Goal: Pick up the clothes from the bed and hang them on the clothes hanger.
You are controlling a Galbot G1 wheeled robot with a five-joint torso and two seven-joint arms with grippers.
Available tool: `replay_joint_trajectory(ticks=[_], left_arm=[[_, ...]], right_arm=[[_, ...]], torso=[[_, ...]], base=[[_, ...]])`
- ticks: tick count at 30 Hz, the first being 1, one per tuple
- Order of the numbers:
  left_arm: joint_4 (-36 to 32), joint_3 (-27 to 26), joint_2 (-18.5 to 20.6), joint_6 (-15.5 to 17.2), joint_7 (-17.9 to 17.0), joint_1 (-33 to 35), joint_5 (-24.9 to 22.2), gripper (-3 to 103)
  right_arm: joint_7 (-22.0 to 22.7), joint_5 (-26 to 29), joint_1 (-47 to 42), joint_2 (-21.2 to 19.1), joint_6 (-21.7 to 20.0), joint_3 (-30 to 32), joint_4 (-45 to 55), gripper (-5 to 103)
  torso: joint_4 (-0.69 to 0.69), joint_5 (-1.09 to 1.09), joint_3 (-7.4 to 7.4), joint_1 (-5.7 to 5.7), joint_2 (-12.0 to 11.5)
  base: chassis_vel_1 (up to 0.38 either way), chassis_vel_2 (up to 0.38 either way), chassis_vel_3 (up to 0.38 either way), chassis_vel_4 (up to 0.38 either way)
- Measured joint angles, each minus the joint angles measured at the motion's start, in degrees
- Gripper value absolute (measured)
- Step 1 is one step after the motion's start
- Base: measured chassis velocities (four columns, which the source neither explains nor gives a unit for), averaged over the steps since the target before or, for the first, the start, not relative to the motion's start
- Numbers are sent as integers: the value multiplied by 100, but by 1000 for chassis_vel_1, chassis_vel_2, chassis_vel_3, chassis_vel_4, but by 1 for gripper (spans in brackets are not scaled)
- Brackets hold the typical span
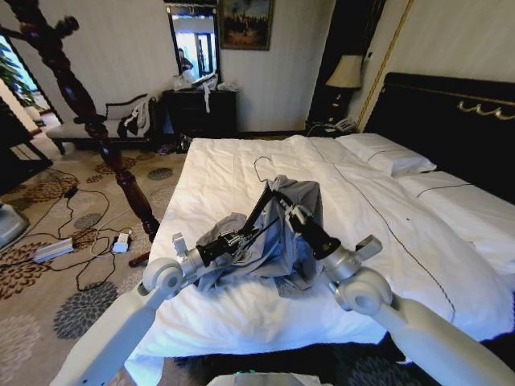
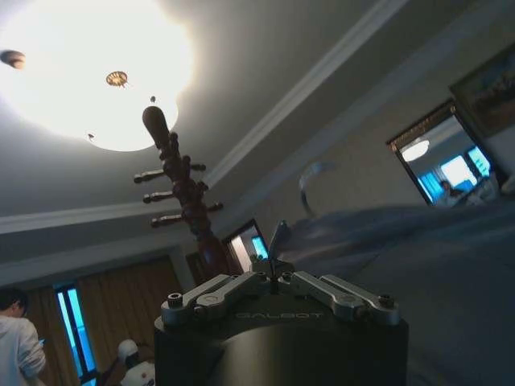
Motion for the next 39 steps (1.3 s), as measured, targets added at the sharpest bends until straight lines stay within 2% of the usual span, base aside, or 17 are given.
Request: replay_joint_trajectory(ticks=[14,16,17,19,20,23,24,25,26,28,29,32,33,35,36,38,39], left_arm=[[-36,437,111,51,0,-440,-107,20],[8,437,127,50,12,-454,-96,20],[38,437,128,49,16,-468,-90,20],[75,437,109,49,20,-494,-88,20],[75,437,109,49,20,-494,-88,20],[104,459,67,48,20,-522,-92,20],[105,462,58,49,19,-525,-97,20],[105,462,56,50,18,-525,-100,20],[105,462,56,50,18,-525,-100,20],[105,459,63,55,17,-522,-103,20],[105,458,64,55,18,-520,-103,20],[105,448,77,59,15,-511,-105,20],[101,440,80,63,10,-499,-106,20],[16,416,76,86,3,-403,-97,20],[16,416,76,86,3,-403,-97,20],[-18,396,79,105,-12,-283,-44,20],[-25,391,94,115,-15,-209,5,20]], right_arm=[[132,-34,198,214,-224,-172,-61,-1],[102,-161,190,175,-267,-139,-55,10],[-44,-240,181,108,-296,-110,-55,10],[-368,-260,173,-17,-353,-70,-50,20],[-368,-260,173,-17,-353,-70,-50,20],[-922,-56,198,-134,-385,-45,-22,36],[-1244,-43,212,-167,-383,-40,-70,36],[-1604,-48,212,-196,-375,-29,-131,42],[-1604,-48,212,-196,-375,-29,-131,42],[-2262,-81,191,-258,-367,1,-229,52],[-2379,-91,184,-269,-368,6,-244,52],[-2596,-145,170,-296,-375,12,-276,63],[-2453,-273,168,-301,-426,15,-281,69],[-1004,-391,183,-230,-619,26,-264,80],[-1004,-391,183,-230,-619,26,-264,80],[330,-108,243,-89,-785,71,-97,85],[970,65,264,-48,-886,121,10,96]], torso=[[0,-1,0,0,0],[0,-1,0,0,-1],[1,-1,0,0,-1],[0,-2,0,0,0],[0,-2,0,0,0],[-1,-2,0,0,0],[0,-2,0,0,0],[0,-1,0,0,0],[0,-1,0,0,0],[0,-1,0,0,0],[0,-1,0,0,0],[-1,-1,0,0,0],[-1,-1,-1,0,0],[0,-1,0,0,0],[0,-1,0,0,0],[-1,0,0,0,-1],[1,-2,0,0,0]], base=[[0,0,0,0],[0,0,0,0],[0,0,0,0],[0,0,0,0],[0,0,0,0],[0,0,0,0],[0,0,0,0],[0,0,0,0],[0,0,0,0],[0,0,0,0],[0,0,0,0],[0,0,0,0],[0,0,0,0],[0,0,0,0],[0,0,0,0],[0,0,0,0],[0,0,0,0]])
